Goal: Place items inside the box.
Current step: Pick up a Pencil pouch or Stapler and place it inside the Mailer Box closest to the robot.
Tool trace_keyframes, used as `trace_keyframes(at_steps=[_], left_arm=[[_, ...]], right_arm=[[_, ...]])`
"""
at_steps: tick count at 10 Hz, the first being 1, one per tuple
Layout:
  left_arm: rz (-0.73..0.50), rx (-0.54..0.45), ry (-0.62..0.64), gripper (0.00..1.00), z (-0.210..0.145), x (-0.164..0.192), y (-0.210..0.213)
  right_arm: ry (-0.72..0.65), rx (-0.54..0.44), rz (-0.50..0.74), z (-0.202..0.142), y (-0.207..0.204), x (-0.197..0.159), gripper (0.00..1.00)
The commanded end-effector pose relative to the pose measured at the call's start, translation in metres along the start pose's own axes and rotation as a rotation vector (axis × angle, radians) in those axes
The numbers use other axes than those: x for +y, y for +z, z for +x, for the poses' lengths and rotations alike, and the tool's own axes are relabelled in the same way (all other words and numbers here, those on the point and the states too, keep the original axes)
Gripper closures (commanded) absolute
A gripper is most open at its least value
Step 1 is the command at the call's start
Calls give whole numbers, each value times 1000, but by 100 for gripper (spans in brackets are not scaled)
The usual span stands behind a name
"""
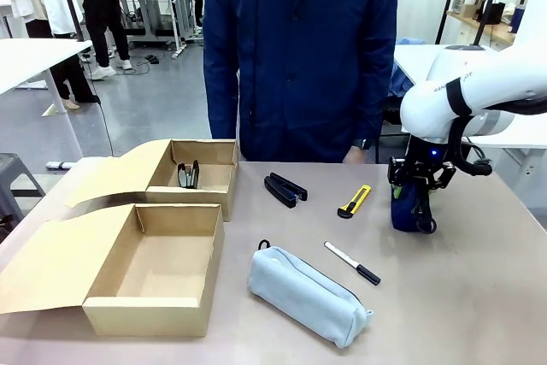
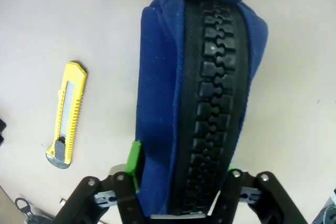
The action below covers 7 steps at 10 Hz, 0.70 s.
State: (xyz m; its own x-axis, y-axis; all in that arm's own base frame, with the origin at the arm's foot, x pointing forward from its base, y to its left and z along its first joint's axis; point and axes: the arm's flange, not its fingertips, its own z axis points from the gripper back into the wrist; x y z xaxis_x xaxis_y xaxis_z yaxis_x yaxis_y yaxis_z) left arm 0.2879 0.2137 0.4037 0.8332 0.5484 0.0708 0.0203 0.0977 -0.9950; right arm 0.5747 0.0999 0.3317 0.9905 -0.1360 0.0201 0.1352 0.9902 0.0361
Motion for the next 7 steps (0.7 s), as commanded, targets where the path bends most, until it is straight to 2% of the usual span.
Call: trace_keyframes(at_steps=[1, 5, 7], left_arm=[[-20, -1, -20, 0, -2, 0, 0], [-20, -1, -20, 0, -2, 0, 0], [-20, -1, -20, 0, -2, 0, 0]], right_arm=[[-28, -12, -22, -2, 2, 2, 100], [-29, -15, 9, -10, 18, -7, 100], [35, -3, 52, -35, 50, -21, 100]])
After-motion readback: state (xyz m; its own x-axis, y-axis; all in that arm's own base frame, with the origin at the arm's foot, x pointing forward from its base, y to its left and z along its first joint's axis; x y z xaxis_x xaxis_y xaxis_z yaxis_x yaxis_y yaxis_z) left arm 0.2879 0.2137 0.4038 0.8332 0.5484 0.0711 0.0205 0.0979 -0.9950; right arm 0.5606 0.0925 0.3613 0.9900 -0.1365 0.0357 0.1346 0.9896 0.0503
